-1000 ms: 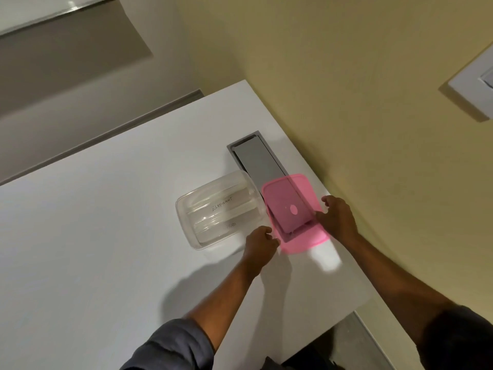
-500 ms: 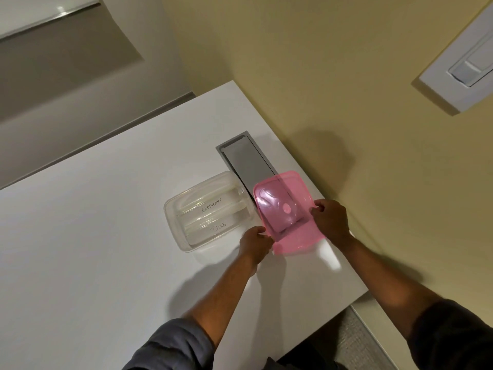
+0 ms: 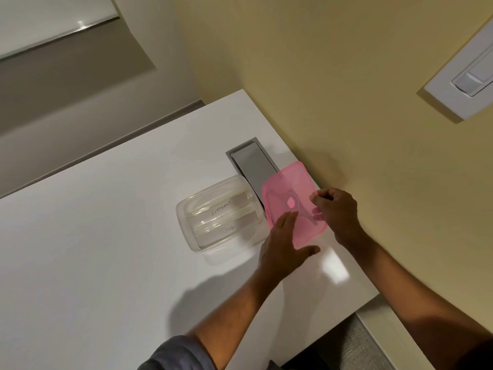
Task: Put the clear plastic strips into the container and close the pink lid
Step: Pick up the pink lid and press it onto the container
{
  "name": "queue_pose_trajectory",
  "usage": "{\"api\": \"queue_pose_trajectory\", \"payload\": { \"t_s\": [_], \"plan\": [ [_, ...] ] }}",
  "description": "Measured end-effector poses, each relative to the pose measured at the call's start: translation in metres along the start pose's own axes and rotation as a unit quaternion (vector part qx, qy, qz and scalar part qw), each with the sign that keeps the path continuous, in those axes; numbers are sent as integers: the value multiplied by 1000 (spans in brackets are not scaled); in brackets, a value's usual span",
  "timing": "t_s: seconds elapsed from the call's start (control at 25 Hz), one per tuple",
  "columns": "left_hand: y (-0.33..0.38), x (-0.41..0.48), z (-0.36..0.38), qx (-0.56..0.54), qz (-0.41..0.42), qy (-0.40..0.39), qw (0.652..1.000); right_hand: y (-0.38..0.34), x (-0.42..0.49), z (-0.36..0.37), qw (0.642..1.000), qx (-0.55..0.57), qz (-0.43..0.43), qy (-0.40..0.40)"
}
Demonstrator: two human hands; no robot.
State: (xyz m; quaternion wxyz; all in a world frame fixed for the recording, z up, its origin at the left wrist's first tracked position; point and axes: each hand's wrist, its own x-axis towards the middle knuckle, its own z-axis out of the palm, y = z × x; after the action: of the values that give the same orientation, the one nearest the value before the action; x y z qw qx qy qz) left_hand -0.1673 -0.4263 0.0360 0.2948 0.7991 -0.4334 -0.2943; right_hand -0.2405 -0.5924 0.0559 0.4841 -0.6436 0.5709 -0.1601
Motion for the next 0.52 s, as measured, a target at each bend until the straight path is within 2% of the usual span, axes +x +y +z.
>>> {"api": "queue_pose_trajectory", "payload": {
  "t_s": [0.12,0.24,0.32,0.52],
  "plan": [
    [7,-7,-3,35,36,97,994,-23,-13,5,1000,4,-24,19],
    [8,-18,-11,31,52,143,988,-41,-23,10,998,47,-30,3],
    [10,-23,-21,-10,34,162,986,-50,-28,14,994,103,-26,-25],
    [4,-27,-53,-127,-2,239,963,-58,-30,28,989,116,-69,-59]
  ]
}}
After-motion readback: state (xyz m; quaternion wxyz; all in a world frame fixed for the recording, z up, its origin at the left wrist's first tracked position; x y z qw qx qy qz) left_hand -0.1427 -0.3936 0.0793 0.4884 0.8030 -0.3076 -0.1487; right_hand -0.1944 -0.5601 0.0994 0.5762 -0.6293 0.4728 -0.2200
